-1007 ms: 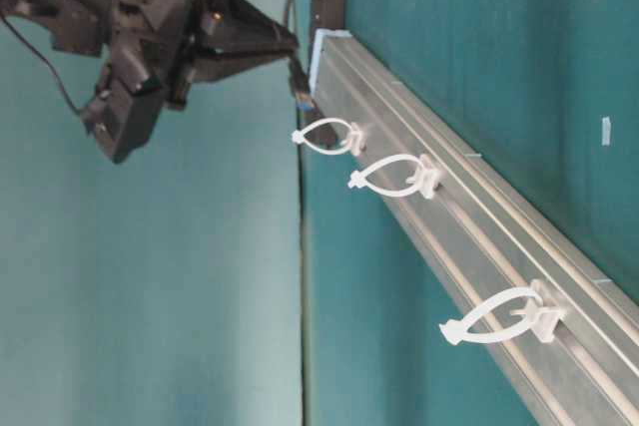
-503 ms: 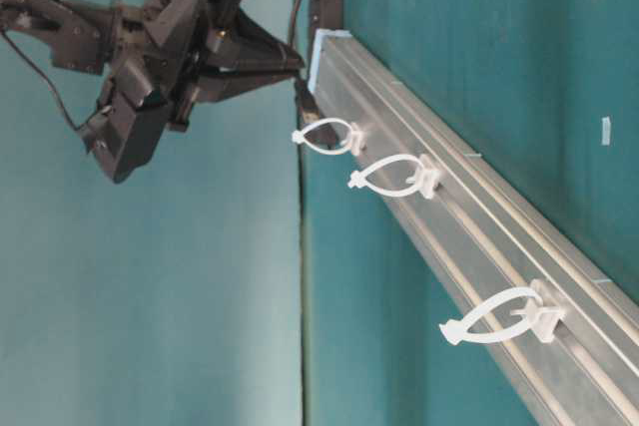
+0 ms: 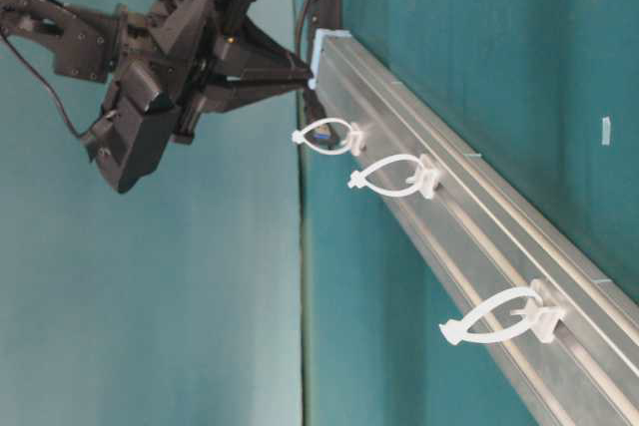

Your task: Pass the USB cable through three rings with both arms.

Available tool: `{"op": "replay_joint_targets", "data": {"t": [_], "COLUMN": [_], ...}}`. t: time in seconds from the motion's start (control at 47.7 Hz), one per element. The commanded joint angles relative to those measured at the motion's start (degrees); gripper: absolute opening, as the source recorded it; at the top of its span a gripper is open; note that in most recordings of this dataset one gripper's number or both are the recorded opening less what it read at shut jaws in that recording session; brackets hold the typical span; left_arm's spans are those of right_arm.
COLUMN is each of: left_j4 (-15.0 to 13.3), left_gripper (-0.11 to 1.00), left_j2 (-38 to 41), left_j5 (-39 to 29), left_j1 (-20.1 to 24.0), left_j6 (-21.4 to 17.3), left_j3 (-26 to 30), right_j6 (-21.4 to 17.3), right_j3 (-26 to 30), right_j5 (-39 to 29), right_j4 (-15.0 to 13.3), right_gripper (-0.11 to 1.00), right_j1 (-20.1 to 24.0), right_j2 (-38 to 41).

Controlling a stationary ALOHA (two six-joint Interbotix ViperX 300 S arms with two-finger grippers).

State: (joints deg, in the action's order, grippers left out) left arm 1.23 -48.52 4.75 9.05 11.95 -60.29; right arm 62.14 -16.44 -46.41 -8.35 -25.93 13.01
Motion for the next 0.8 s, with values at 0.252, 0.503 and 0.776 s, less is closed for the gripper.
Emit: {"op": "replay_joint_targets", "data": {"t": [0.252, 0.503, 0.776], "left_j4": [0.26, 0.26, 0.26], "left_gripper": [0.9, 0.9, 0.9], "left_j2": [0.35, -0.35, -0.09], "left_j5": [0.7, 0.7, 0.7], "left_j1": [0.18, 0.18, 0.18], "left_j6": [2.99, 3.08, 2.81], "left_j3": [0.79, 0.79, 1.14], "right_j6": [1.32, 1.67, 1.67], "right_j3": [0.18, -0.26, -0.53], "right_j5": [1.32, 2.55, 3.69], "right_j4": [-0.09, -0.09, 0.0], "right_gripper": [0.08, 0.08, 0.08], "right_j1": [1.05, 1.93, 2.99], "right_j2": [0.7, 0.7, 0.7]}}
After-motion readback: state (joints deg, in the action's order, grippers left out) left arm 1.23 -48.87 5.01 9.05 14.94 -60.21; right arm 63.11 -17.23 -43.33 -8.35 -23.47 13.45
